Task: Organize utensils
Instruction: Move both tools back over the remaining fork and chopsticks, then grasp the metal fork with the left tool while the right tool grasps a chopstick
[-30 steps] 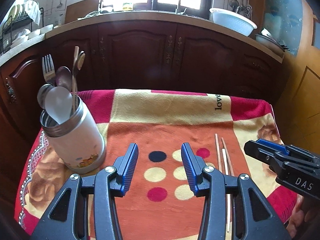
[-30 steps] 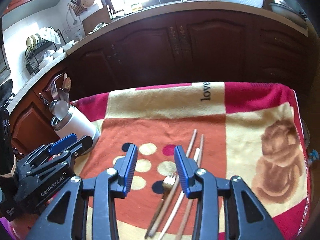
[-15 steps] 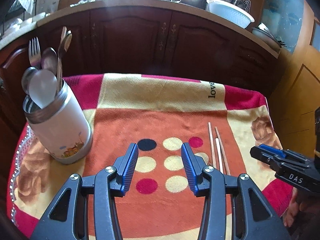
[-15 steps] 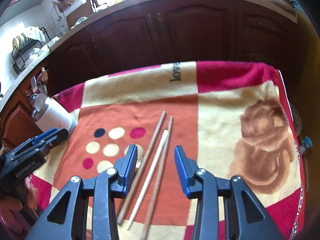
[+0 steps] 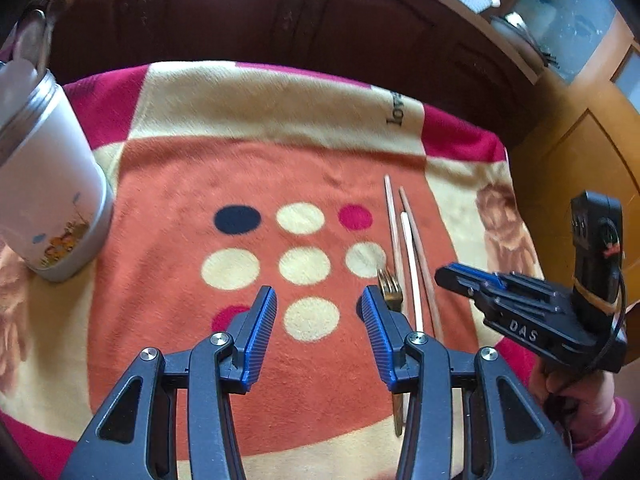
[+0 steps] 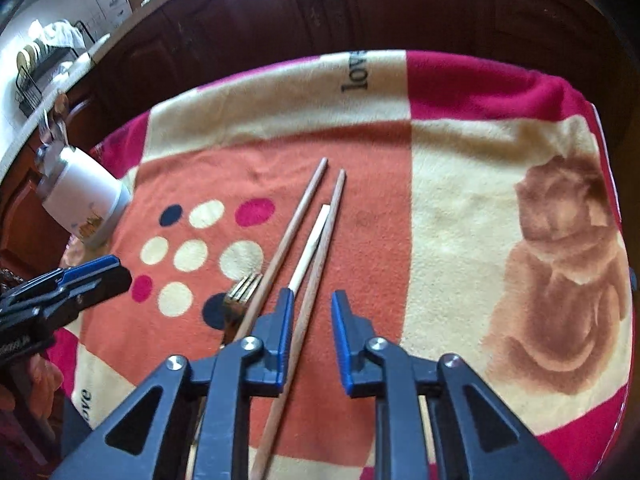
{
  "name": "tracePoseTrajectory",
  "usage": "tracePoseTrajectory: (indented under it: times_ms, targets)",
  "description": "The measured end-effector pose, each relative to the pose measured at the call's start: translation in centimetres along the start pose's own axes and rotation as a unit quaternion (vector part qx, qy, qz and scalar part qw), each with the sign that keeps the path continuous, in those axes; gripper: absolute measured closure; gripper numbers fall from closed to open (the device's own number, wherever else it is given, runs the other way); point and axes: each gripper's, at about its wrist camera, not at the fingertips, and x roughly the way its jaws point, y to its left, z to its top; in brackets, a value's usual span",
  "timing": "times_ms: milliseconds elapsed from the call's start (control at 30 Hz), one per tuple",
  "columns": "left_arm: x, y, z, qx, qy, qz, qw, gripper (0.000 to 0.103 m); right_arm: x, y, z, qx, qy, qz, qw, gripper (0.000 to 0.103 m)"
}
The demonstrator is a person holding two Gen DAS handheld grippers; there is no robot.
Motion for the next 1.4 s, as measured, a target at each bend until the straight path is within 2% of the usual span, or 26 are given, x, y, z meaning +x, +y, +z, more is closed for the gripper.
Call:
tracePoseTrajectory:
  times_ms: [333, 433, 467, 500, 633, 800, 967, 1067, 1167, 1233, 1400]
  targets:
    - [1.4, -1.2, -0.2, 0.019, 0.025, -0.009, 0.9995, 0.034, 2.2, 0.5, 0.9, -0.024, 0.019, -0.019, 0.999, 0.09]
    - [2.1, -2.1, -0.2, 0.038, 0.038, -0.015, 0.9984, 0.034, 1.7, 0.3, 1.1, -0.035, 0.01, -0.05, 0.998, 0.096]
    - [2.3, -2.4, -0.1, 0.042, 0.042, -0.017, 0.9981, 0.034, 1.5, 0.0, 1.0, -0.038, 0.011, -0.073, 0.997, 0.096]
    - [2.6, -2.7, -0.1, 0.044, 0.046, -0.021, 0.9978, 0.034, 1.3, -0.4, 1.0, -0.035, 0.013, -0.077, 0.996, 0.096]
    - [3.6, -3.1, 0.3, 0.03, 0.055, -0.042, 0.9971, 0.034, 0.3, -1.8, 0.5, -0.002, 0.005, -0.021, 1.0, 0.096]
    - [5.1, -3.4, 1.0, 0.0, 0.083, -0.076, 0.9936, 0.034, -0.5, -1.8, 0.3, 0.009, -0.004, 0.006, 1.0, 0.096]
    - [6.5, -3.6, 1.7, -0.04, 0.107, -0.108, 0.9876, 0.041, -1.4, -2.0, 0.4, 0.016, -0.011, 0.024, 1.0, 0.096]
    - [7.6, -3.5, 1.9, -0.064, 0.119, -0.113, 0.9843, 0.046, -1.7, -2.4, 0.1, 0.021, -0.012, 0.024, 0.999, 0.096]
    - [8.0, -3.1, 2.2, -0.082, 0.118, -0.116, 0.9828, 0.054, -2.0, -3.1, -0.1, 0.026, -0.012, 0.023, 0.999, 0.096]
    - [8.3, -2.8, 2.3, -0.096, 0.119, -0.119, 0.981, 0.065, -1.9, -3.4, -0.1, 0.029, -0.011, 0.02, 0.999, 0.096]
    - [8.4, -2.5, 2.3, -0.098, 0.109, -0.122, 0.9816, 0.074, -1.6, -3.9, 0.1, 0.038, -0.008, 0.024, 0.999, 0.096]
